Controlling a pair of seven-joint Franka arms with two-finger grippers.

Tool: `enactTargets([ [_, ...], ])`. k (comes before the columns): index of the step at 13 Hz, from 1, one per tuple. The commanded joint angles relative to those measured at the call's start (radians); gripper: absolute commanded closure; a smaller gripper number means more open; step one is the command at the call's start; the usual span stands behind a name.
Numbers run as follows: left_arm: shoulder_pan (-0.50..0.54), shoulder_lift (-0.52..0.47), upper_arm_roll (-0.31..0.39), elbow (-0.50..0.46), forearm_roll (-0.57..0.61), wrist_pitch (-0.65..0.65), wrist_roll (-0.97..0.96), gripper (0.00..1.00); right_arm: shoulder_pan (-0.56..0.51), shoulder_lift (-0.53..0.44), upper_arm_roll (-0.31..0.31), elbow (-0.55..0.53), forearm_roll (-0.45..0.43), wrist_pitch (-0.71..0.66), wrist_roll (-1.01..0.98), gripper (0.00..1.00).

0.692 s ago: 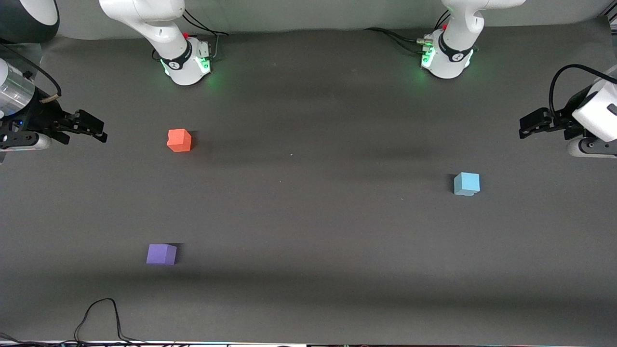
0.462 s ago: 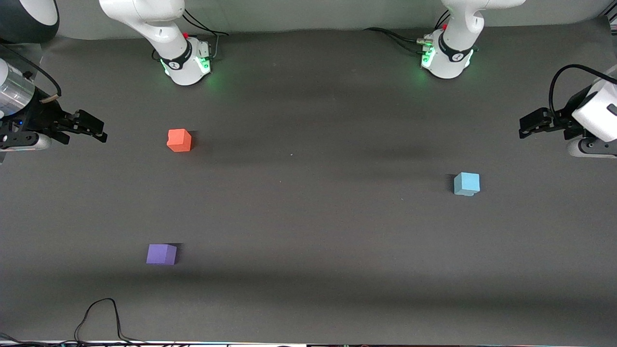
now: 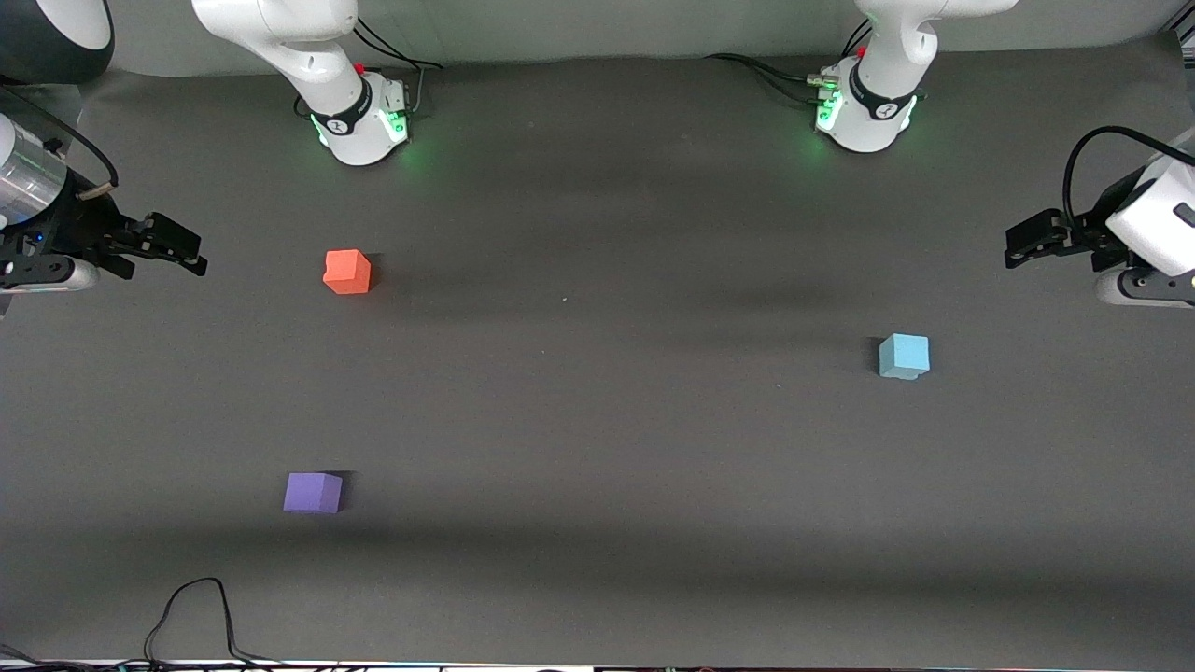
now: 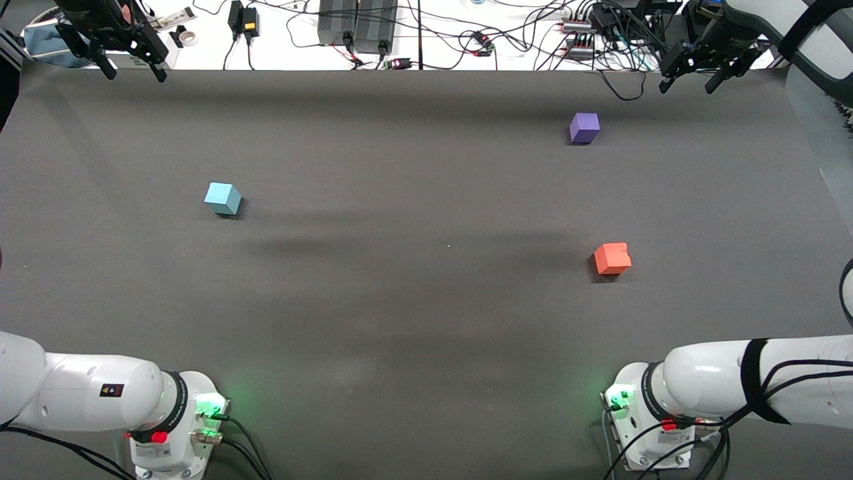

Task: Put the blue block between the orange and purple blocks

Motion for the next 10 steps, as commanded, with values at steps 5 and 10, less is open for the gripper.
enactTargets([
  [5, -0.012, -0.186, 0.040, -0.228, -0.001, 0.061, 0.085, 0.00, 0.008, -0.027, -0.012, -0.032, 0.025, 0.005, -0.020, 0.00],
  [10, -0.012, -0.129, 0.040, -0.435, -0.003, 0.315, 0.023, 0.00, 0.008, -0.029, -0.012, -0.032, 0.025, 0.005, -0.020, 0.00],
])
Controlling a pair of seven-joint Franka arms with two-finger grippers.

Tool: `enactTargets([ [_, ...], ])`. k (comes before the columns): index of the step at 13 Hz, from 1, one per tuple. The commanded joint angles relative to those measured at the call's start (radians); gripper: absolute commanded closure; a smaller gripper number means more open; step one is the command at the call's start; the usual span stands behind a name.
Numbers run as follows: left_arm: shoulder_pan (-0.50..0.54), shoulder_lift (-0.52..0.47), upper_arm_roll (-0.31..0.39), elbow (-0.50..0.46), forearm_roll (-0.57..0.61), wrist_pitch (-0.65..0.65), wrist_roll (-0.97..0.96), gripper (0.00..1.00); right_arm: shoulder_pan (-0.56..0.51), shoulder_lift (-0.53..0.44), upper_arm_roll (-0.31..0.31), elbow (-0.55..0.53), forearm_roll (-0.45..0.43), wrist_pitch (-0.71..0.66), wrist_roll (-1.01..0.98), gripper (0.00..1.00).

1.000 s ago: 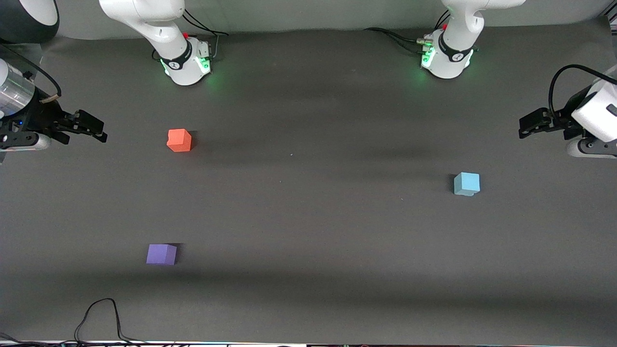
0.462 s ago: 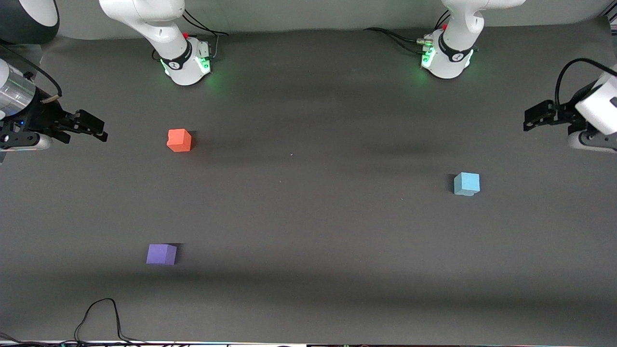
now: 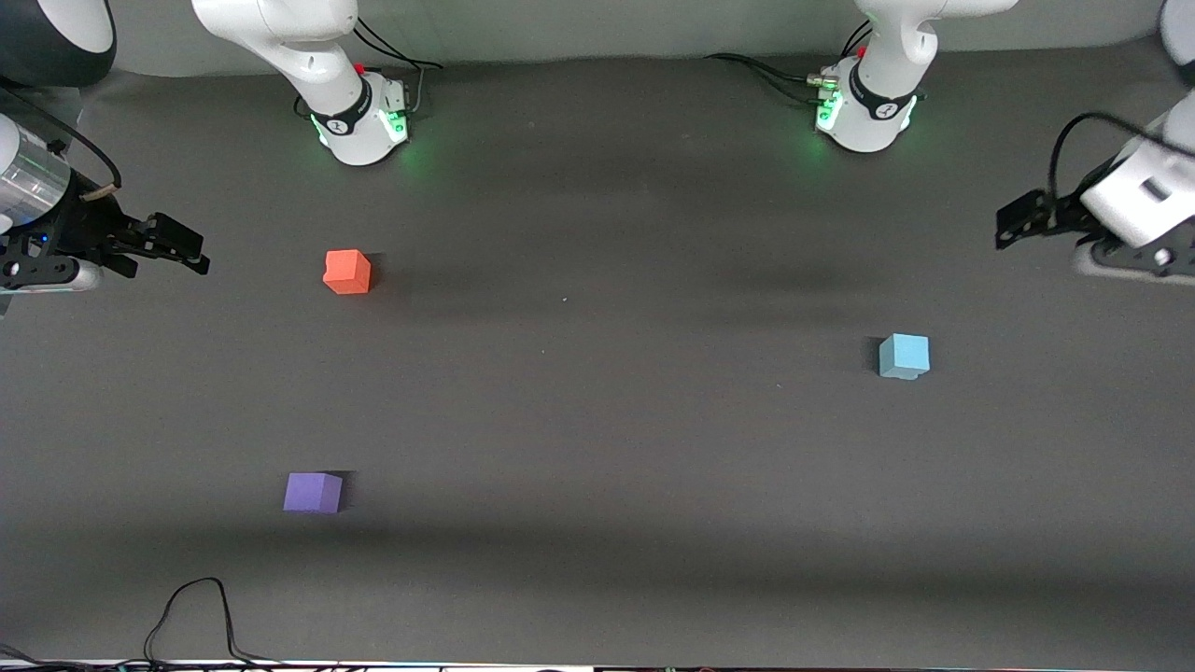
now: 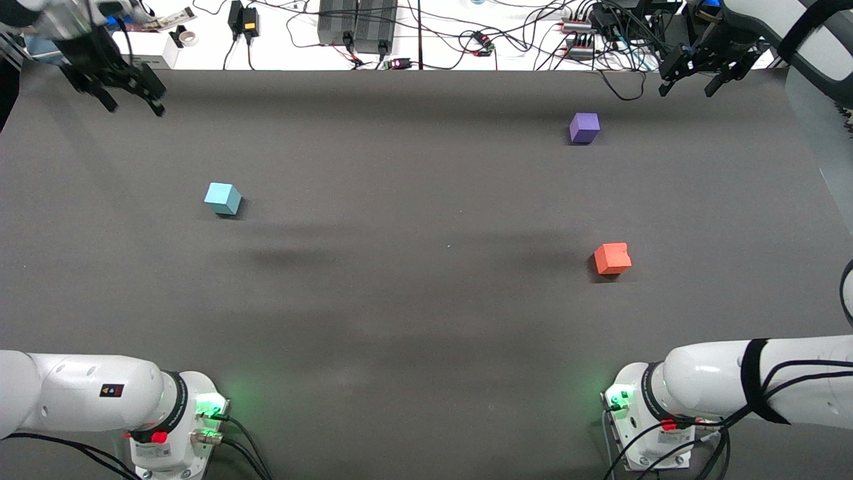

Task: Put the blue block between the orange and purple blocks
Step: 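Move the left gripper down over the light blue block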

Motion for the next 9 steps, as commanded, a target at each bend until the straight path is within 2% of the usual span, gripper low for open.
enactTargets([
  [1, -0.012, 0.029, 0.009, -0.144, -0.003, 0.179, -0.051, 0.00, 0.008, -0.027, -0.011, -0.023, 0.025, 0.005, -0.020, 0.00],
  [4, -0.014, 0.131, 0.008, -0.265, -0.001, 0.423, -0.056, 0.00, 0.008, -0.027, -0.011, -0.023, 0.025, 0.003, -0.020, 0.00],
  [9, -0.021, 0.393, 0.008, -0.353, 0.000, 0.848, -0.048, 0.00, 0.008, -0.030, -0.011, -0.025, 0.025, -0.001, -0.020, 0.00],
])
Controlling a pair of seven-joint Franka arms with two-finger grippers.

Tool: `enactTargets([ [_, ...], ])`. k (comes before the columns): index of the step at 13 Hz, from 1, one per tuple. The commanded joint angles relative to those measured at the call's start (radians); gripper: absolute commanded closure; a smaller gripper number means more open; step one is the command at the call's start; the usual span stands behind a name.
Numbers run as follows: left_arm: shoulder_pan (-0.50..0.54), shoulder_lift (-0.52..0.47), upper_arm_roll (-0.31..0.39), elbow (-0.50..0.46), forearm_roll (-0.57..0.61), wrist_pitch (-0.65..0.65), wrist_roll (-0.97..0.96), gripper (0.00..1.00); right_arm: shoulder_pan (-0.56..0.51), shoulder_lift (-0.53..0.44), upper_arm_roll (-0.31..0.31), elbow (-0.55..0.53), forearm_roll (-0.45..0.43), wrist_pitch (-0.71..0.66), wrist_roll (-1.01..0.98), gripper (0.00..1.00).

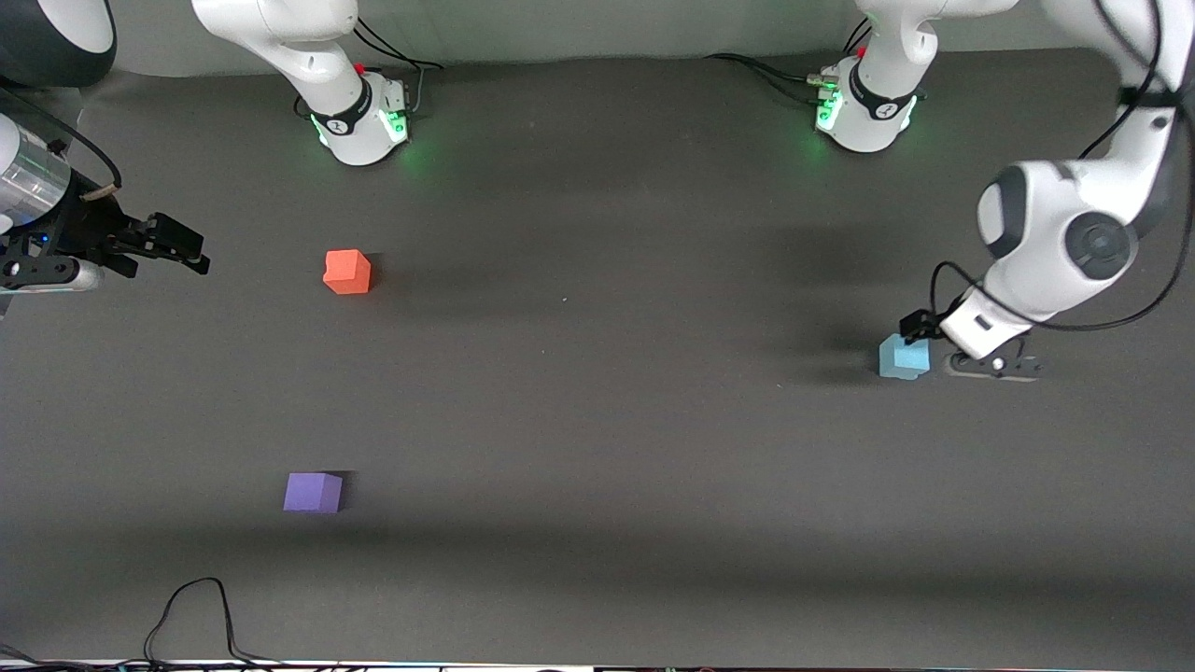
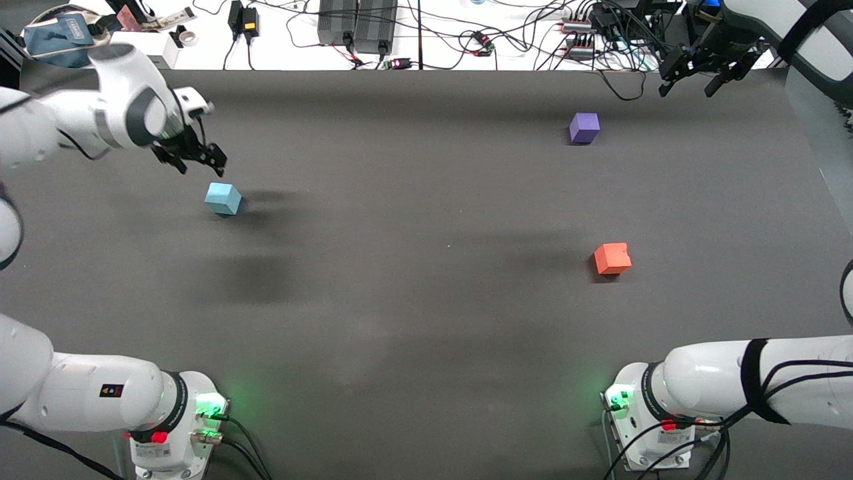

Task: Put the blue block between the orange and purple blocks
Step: 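Move the left gripper down over the light blue block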

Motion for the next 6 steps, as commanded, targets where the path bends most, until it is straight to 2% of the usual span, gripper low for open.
enactTargets([
  [1, -0.017, 0.117, 0.008, -0.024, 0.000, 0.171, -0.012, 0.00, 0.008, -0.029, -0.011, -0.024, 0.025, -0.001, -0.020, 0.00],
  [6, -0.020, 0.159, 0.008, -0.033, 0.000, 0.209, -0.020, 0.00, 0.006, -0.028, -0.011, -0.022, 0.025, 0.000, -0.020, 0.00],
])
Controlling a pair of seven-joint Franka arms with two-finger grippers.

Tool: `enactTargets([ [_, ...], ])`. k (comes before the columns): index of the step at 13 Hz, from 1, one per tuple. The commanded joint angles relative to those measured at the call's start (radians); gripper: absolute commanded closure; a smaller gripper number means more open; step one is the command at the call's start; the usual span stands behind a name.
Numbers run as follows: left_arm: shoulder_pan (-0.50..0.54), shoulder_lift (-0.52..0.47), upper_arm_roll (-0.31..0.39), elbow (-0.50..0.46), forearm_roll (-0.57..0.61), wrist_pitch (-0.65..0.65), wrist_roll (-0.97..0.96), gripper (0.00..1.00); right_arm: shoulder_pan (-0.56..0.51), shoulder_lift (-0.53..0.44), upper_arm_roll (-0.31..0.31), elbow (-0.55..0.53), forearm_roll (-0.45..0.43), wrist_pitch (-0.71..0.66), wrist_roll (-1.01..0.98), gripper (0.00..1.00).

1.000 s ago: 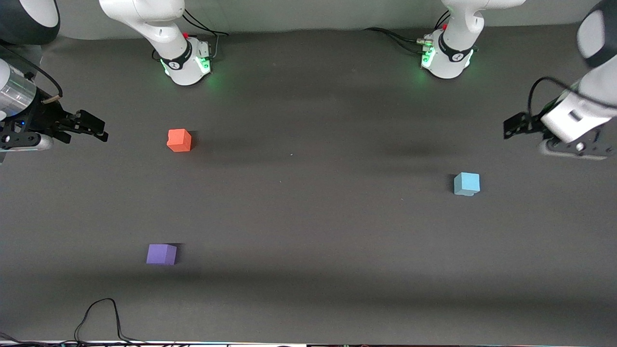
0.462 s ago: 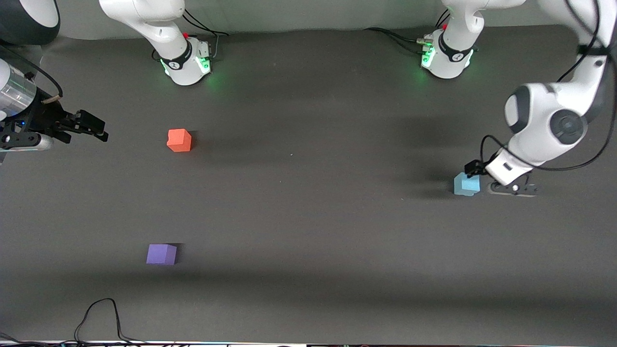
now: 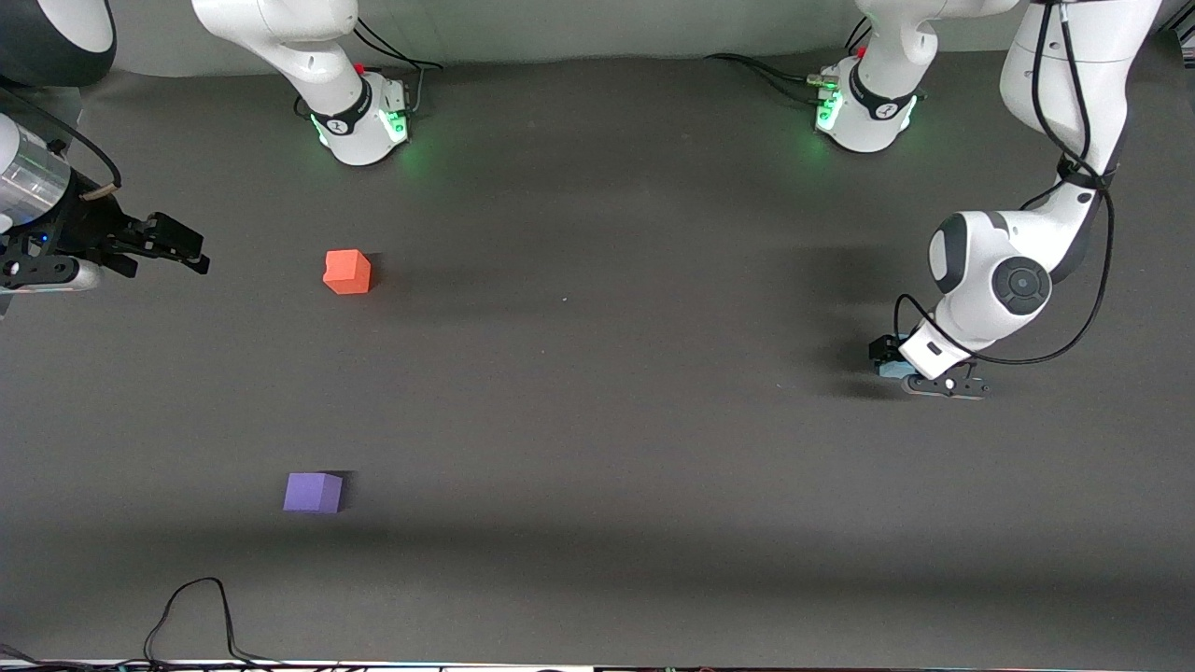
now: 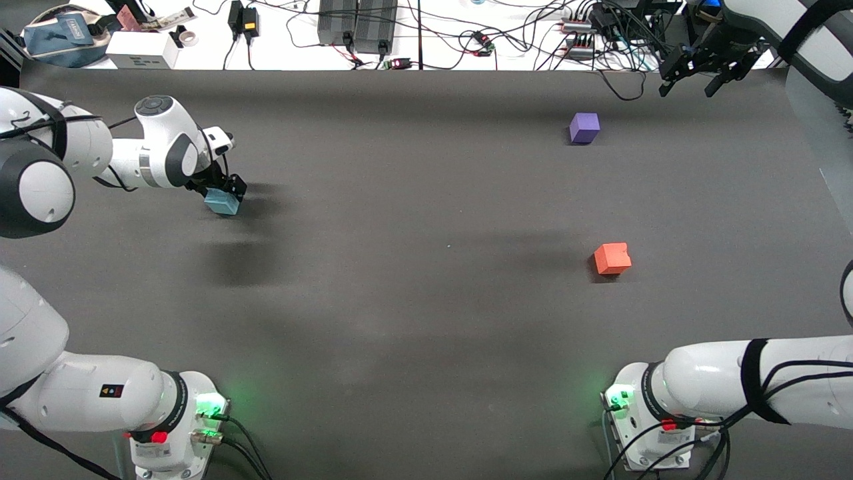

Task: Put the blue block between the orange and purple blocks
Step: 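Close the left gripper on the light blue block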

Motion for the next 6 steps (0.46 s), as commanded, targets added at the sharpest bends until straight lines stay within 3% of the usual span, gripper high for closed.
enactTargets([
  [1, -0.015, -0.024, 0.009, -0.011, 0.000, -0.001, -0.020, 0.14, 0.006, -0.027, -0.011, -0.022, 0.025, -0.001, -0.020, 0.00],
  [3, -0.013, -0.022, 0.009, -0.011, -0.001, -0.006, -0.025, 0.45, 0.006, -0.029, -0.012, -0.022, 0.025, -0.001, -0.022, 0.00],
  [6, -0.012, -0.025, 0.009, -0.005, -0.003, -0.015, -0.025, 0.47, 0.006, -0.029, -0.012, -0.022, 0.025, -0.001, -0.022, 0.00],
])
